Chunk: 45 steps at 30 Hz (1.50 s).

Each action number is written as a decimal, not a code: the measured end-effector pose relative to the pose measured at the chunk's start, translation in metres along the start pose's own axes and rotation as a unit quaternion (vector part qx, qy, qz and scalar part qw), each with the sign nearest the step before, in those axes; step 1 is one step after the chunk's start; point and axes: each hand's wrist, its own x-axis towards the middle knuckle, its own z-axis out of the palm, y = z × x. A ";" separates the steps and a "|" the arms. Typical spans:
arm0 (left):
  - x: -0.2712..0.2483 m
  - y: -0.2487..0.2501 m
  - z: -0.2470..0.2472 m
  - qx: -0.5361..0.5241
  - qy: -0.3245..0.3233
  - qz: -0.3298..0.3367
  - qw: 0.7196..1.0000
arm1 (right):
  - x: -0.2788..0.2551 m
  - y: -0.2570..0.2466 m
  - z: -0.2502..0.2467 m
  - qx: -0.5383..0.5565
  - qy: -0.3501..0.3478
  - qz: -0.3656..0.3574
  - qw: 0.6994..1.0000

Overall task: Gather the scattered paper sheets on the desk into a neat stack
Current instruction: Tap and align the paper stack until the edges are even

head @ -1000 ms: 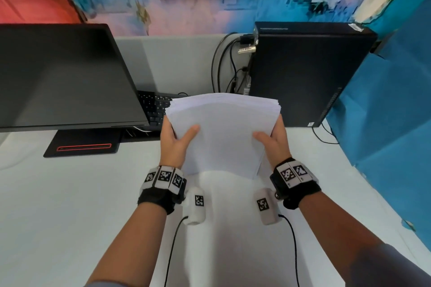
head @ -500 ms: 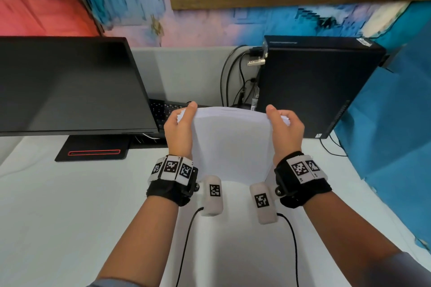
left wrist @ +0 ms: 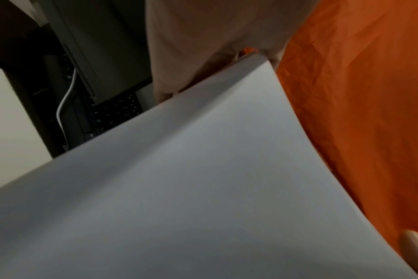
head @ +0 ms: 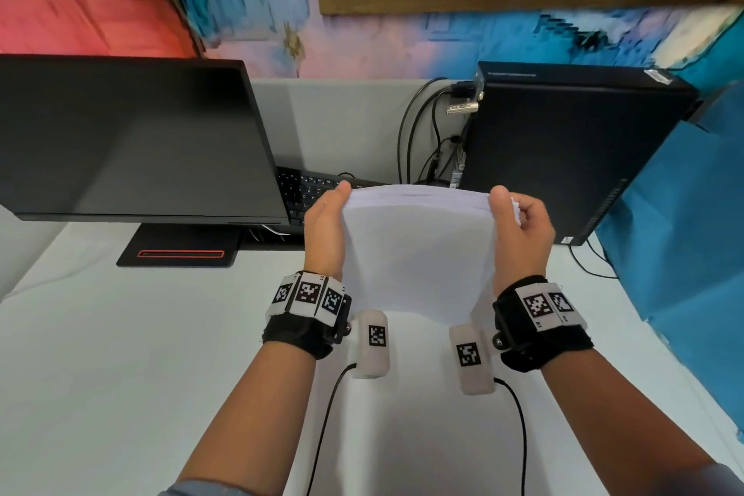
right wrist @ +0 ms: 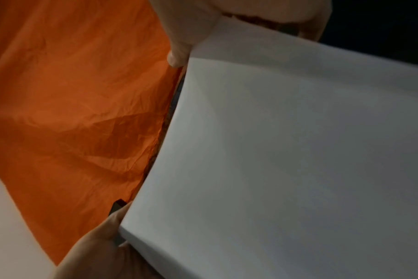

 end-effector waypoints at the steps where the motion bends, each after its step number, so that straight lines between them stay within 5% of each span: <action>1: 0.000 -0.001 -0.001 -0.005 -0.006 -0.006 1.000 | -0.001 0.000 0.000 0.013 0.001 0.009 1.000; 9: -0.013 -0.023 -0.017 -0.004 -0.104 0.136 0.985 | -0.008 0.019 -0.007 0.123 -0.094 0.012 0.988; 16: -0.002 -0.068 -0.022 0.012 -0.072 0.032 0.997 | -0.016 0.063 -0.008 0.060 -0.145 0.099 0.983; 24: 0.002 -0.074 -0.014 0.043 -0.006 0.020 0.999 | -0.014 0.077 -0.005 -0.055 -0.128 0.059 0.988; 32: -0.004 -0.109 -0.040 0.065 -0.070 -0.015 0.995 | -0.015 0.098 -0.026 0.035 -0.143 0.123 0.981; 45: 0.013 -0.141 -0.034 0.013 -0.032 -0.055 0.998 | -0.018 0.136 -0.004 0.008 -0.127 0.157 0.979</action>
